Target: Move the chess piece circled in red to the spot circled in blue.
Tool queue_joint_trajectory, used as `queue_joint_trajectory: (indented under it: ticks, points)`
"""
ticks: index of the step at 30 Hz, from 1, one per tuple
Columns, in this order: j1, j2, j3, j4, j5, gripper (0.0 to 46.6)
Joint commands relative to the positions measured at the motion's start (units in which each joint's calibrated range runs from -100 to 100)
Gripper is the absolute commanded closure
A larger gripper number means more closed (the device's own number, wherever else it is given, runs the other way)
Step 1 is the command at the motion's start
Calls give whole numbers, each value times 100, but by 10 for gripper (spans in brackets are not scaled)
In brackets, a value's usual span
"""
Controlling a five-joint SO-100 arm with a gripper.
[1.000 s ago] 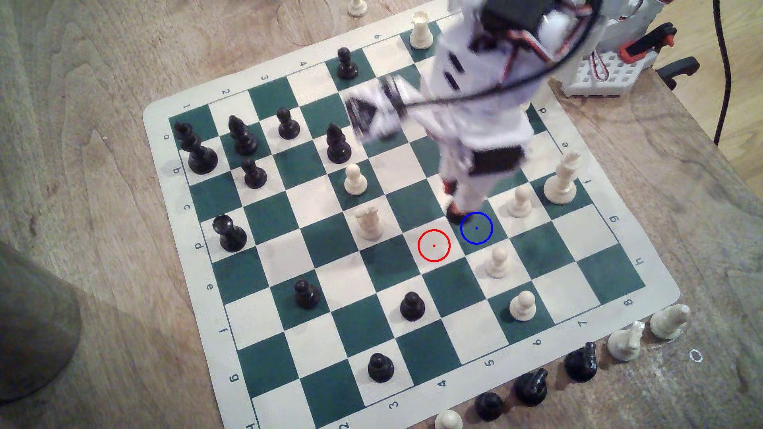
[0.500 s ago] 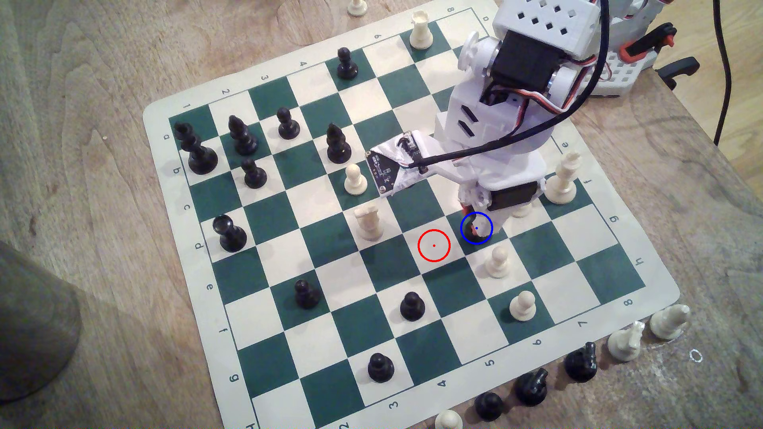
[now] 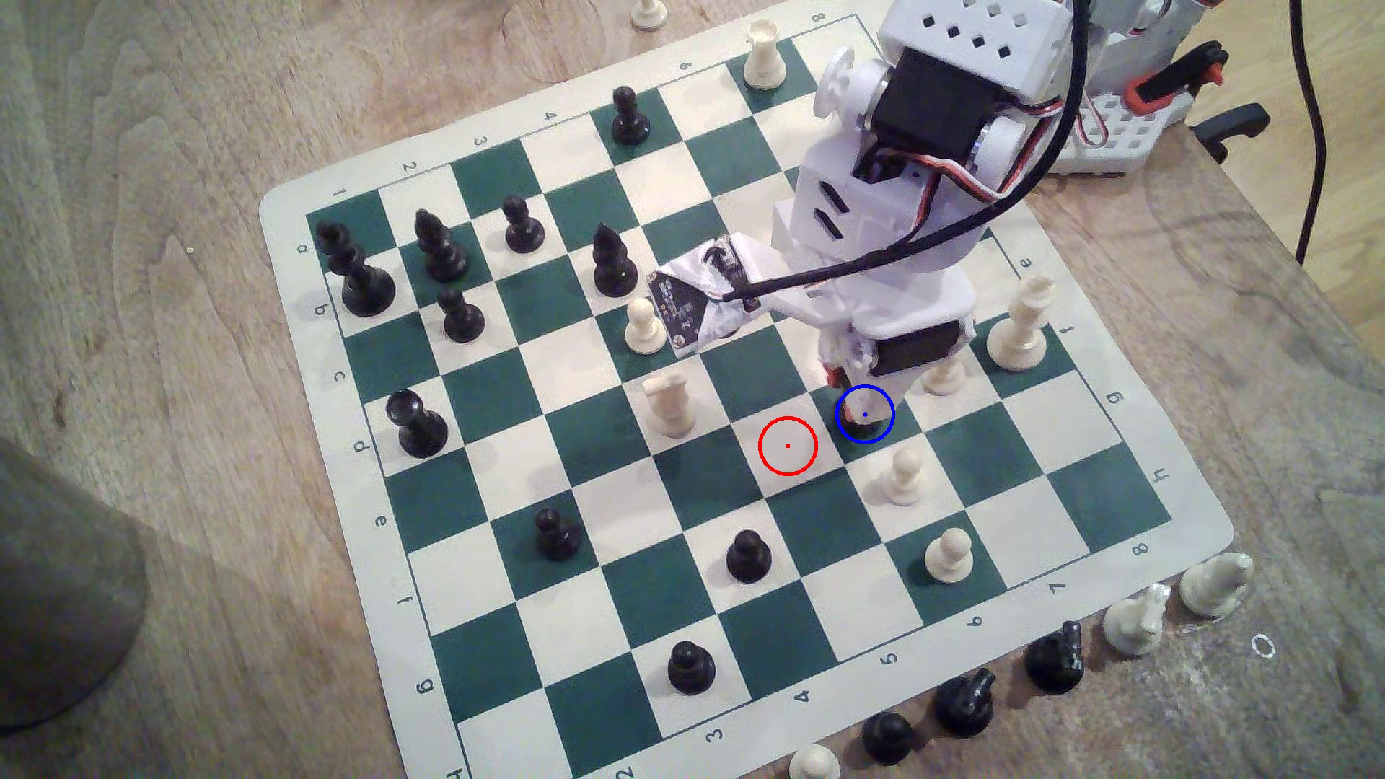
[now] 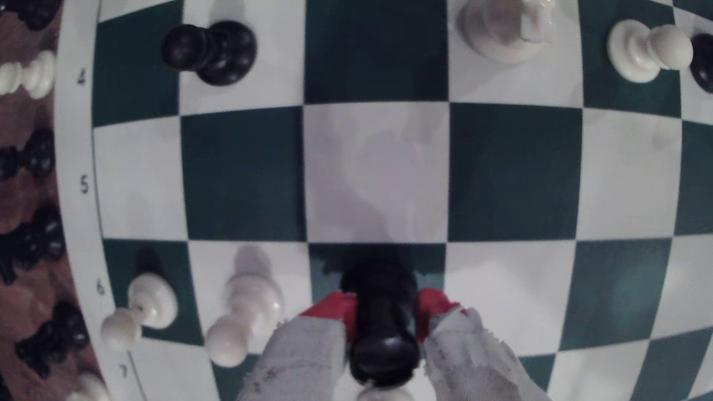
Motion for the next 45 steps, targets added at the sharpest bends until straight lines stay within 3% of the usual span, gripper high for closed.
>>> queue_joint_trajectory:
  ticks: [1,16,20,25,28,29,30,31,39,45]
  points:
    - [43,-79,-37,148,147,266]
    - [348,-1225,-100,681,317,219]
    - [450,-1759,-28,738,371,279]
    - [552,-2727,18,1205,449,269]
    - [692,-3262,290,1287,479,325]
    - [755,-3500,417,1295,508,360]
    - [880,-4094,743,1287,620,425]
    - [966,-4484,942,1287,684,444]
    - [2265,-6929,2185,812,1304,464]
    - [3023,-7787,2874,-376,1651,464]
